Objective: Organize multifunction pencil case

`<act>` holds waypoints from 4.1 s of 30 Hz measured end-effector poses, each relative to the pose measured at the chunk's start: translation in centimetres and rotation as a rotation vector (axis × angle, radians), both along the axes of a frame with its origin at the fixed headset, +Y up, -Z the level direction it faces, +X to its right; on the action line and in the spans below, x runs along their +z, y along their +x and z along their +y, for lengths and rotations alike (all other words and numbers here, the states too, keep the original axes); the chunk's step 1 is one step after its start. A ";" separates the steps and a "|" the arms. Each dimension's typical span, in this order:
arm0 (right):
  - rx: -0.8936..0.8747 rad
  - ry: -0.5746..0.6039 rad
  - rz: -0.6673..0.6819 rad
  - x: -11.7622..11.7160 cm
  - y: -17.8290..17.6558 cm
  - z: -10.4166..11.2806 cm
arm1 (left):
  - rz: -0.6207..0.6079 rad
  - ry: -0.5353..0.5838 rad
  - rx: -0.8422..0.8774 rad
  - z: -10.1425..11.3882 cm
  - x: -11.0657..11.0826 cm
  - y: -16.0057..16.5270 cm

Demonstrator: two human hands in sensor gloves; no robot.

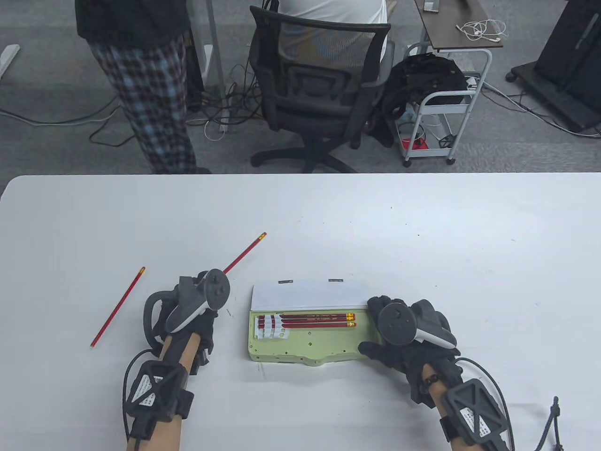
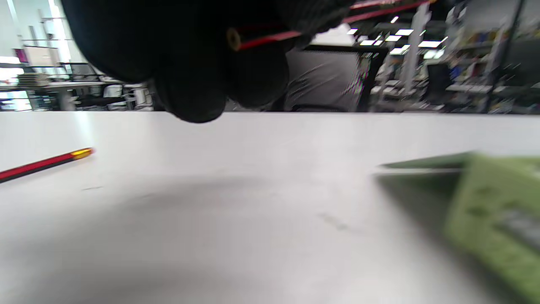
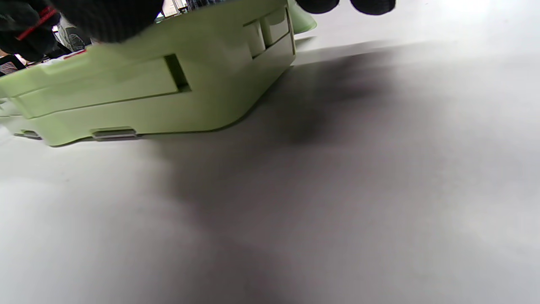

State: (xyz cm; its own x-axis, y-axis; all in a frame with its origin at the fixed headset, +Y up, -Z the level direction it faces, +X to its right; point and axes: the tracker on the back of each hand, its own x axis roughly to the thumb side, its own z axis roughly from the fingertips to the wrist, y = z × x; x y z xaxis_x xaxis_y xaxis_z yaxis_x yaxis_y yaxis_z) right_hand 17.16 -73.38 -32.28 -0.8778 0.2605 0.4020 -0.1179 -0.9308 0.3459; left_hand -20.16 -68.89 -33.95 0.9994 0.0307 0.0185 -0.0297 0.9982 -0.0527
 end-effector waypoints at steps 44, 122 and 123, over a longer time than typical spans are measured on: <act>-0.298 0.533 0.028 2.8 -0.4 4.3 | -0.484 0.113 0.338 -1.8 5.1 7.5; -0.040 0.537 -0.025 2.0 -1.4 2.8 | -0.349 -0.304 0.261 -6.2 2.2 1.2; -0.056 0.536 -0.040 1.9 -1.3 2.9 | -0.348 -0.305 0.261 -6.2 2.2 1.2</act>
State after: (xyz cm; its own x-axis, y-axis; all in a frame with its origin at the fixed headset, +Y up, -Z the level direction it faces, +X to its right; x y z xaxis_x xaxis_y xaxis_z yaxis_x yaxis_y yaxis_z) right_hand 15.90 -70.45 -30.34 -0.8857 0.0750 0.4582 -0.1757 -0.9676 -0.1812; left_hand -18.94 -75.12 -31.76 0.8939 0.3335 0.2994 -0.2040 0.8977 -0.3905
